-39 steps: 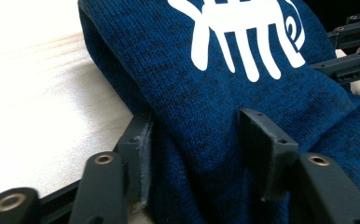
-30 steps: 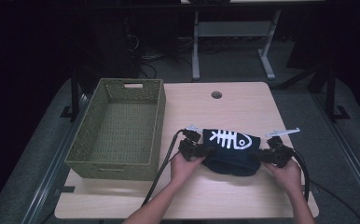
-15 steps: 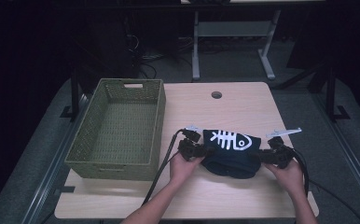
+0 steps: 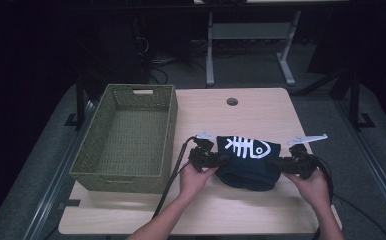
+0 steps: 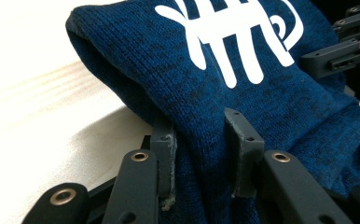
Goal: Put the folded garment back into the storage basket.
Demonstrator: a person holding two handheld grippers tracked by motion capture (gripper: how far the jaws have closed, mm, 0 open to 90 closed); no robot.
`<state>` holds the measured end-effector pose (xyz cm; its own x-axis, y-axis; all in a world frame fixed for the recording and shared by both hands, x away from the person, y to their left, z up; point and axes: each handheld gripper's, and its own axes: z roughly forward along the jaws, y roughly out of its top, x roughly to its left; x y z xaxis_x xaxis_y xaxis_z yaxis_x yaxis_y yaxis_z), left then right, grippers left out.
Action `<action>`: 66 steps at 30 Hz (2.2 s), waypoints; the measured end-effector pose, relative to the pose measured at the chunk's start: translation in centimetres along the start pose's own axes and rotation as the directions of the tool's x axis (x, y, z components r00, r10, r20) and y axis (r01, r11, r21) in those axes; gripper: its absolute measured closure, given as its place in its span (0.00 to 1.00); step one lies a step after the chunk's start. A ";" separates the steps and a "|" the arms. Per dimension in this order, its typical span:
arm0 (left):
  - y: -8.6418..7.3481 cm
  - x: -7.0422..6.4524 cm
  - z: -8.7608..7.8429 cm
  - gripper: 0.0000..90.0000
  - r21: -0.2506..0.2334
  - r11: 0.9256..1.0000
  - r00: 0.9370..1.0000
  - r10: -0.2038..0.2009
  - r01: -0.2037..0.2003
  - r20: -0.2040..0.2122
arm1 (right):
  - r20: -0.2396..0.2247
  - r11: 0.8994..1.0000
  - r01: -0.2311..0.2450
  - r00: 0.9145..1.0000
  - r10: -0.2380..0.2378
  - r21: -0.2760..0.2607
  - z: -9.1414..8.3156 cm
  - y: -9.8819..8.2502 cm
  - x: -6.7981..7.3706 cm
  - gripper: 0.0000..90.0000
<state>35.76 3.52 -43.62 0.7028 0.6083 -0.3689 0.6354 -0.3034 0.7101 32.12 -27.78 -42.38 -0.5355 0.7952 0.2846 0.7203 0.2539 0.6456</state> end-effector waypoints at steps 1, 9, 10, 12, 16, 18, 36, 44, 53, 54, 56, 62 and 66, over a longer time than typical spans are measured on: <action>0.1 -0.1 -0.2 0.76 -0.004 1.000 1.000 0.002 -0.002 -0.001 | -0.002 1.000 0.006 1.000 -0.006 -0.003 -0.1 0.1 0.0 0.77; 0.8 -0.9 -2.1 0.76 -0.031 0.999 1.000 0.028 -0.028 -0.004 | -0.010 0.999 0.025 1.000 -0.026 -0.029 -1.1 0.9 1.0 0.77; 0.9 -1.0 -2.3 0.76 -0.035 0.999 1.000 0.029 -0.029 -0.006 | -0.011 0.999 0.036 0.999 -0.036 -0.034 -1.4 1.2 1.2 0.77; 1.0 -1.1 -2.7 0.76 -0.042 0.999 0.999 0.034 -0.034 -0.005 | -0.014 0.999 0.032 0.999 -0.032 -0.036 -1.5 1.3 1.3 0.77; 1.3 -1.4 -3.5 0.75 -0.060 0.997 0.999 0.042 -0.042 -0.006 | -0.020 0.998 0.046 0.999 -0.047 -0.050 -2.1 1.8 1.7 0.77; 1.6 -1.6 -3.9 0.75 -0.063 0.997 0.999 0.046 -0.047 -0.007 | -0.017 0.997 0.051 0.999 -0.052 -0.057 -2.3 2.0 1.8 0.77; 3.2 -2.1 -6.8 0.75 -0.102 0.993 0.998 0.063 -0.064 -0.010 | -0.066 0.993 0.052 0.996 -0.060 -0.110 -3.9 3.8 2.9 0.77; 3.7 -2.0 -7.9 0.75 -0.110 0.991 0.998 0.068 -0.070 -0.017 | -0.075 0.990 0.061 0.995 -0.071 -0.124 -4.4 4.6 3.7 0.77; 3.9 -1.7 -9.2 0.75 -0.127 0.990 0.998 0.065 -0.067 -0.023 | -0.078 0.988 0.088 0.992 -0.098 -0.129 -4.6 5.8 4.7 0.77; 3.9 -1.7 -9.2 0.75 -0.127 0.990 0.998 0.065 -0.067 -0.023 | -0.078 0.988 0.088 0.992 -0.098 -0.129 -4.6 5.8 4.7 0.77; 4.0 -1.6 -9.5 0.75 -0.132 0.989 0.998 0.060 -0.063 -0.020 | -0.084 0.987 0.088 0.991 -0.100 -0.134 -4.7 6.0 4.9 0.77; 4.1 -1.4 -10.2 0.75 -0.128 0.989 0.998 0.065 -0.068 -0.026 | -0.091 0.986 0.096 0.990 -0.110 -0.139 -4.7 6.5 5.2 0.77; 4.4 -1.3 -10.9 0.75 -0.135 0.988 0.998 0.066 -0.069 -0.025 | -0.110 0.985 0.093 0.988 -0.110 -0.146 -4.7 6.9 5.5 0.77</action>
<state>34.14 9.38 -33.50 0.7349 0.6052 -0.3062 0.5365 -0.2425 0.8083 32.11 -24.24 -33.03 -0.6562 0.6974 0.2881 0.5951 0.2435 0.7659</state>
